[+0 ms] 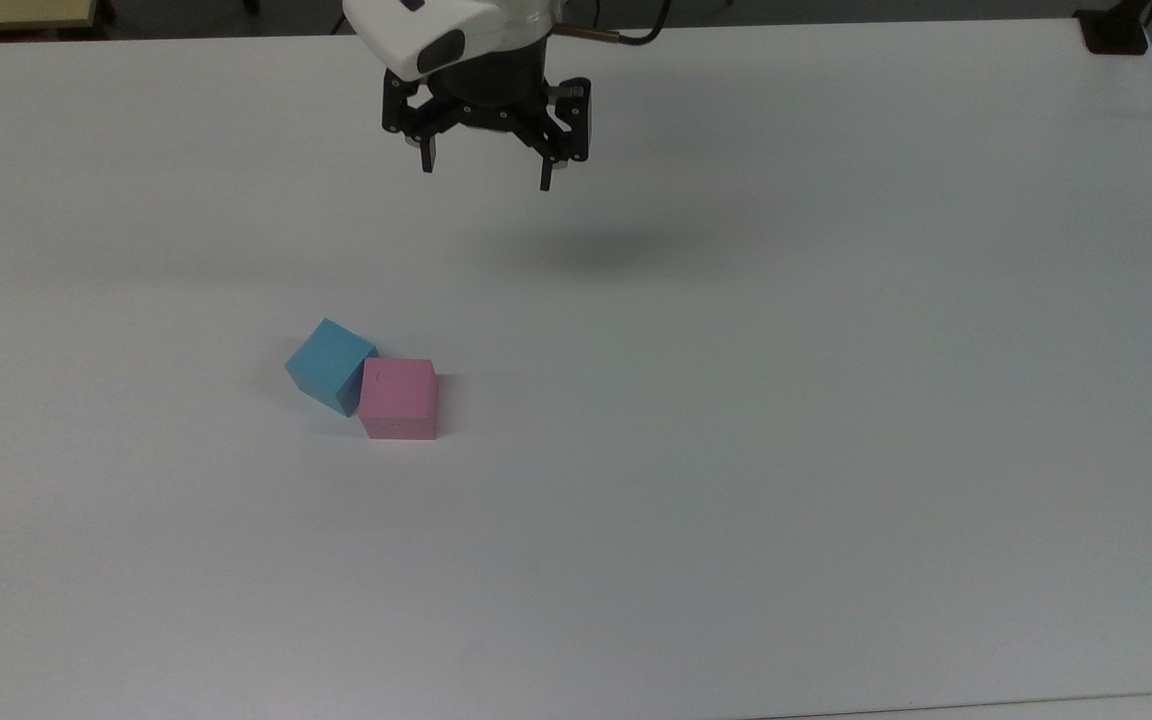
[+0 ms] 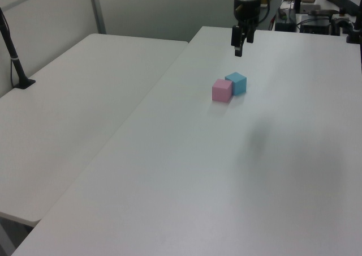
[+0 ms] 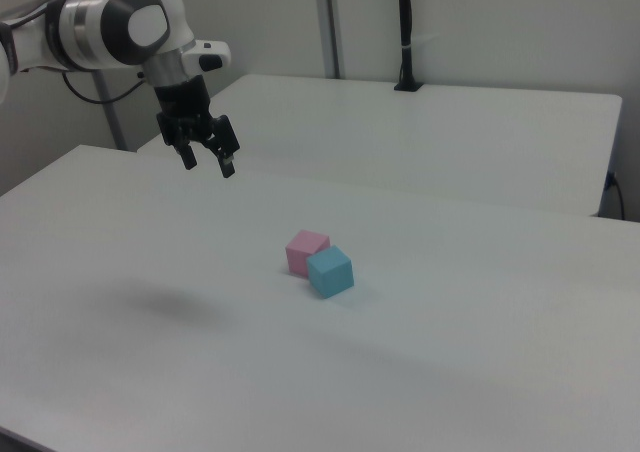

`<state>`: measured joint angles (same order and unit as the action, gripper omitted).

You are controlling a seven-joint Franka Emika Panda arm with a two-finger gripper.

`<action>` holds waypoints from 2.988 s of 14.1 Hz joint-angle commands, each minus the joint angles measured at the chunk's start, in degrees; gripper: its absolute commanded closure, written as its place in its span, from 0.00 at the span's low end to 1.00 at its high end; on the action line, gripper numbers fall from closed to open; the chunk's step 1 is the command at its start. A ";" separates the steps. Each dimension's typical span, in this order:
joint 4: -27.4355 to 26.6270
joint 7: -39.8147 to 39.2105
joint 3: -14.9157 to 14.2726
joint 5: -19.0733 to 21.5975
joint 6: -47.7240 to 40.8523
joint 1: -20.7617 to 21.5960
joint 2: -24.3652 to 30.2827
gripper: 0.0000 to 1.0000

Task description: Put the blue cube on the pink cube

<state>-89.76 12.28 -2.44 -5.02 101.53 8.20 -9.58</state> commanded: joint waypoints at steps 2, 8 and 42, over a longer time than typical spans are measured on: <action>-2.00 0.03 -0.28 1.07 -0.45 -0.21 1.41 0.00; -2.00 -0.15 -0.28 1.07 -0.45 -0.38 1.41 0.00; -1.91 11.10 -0.11 5.55 31.45 -17.70 -19.34 0.00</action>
<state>-91.41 22.83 -2.31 -0.54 132.54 -9.66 -29.91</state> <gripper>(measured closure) 0.000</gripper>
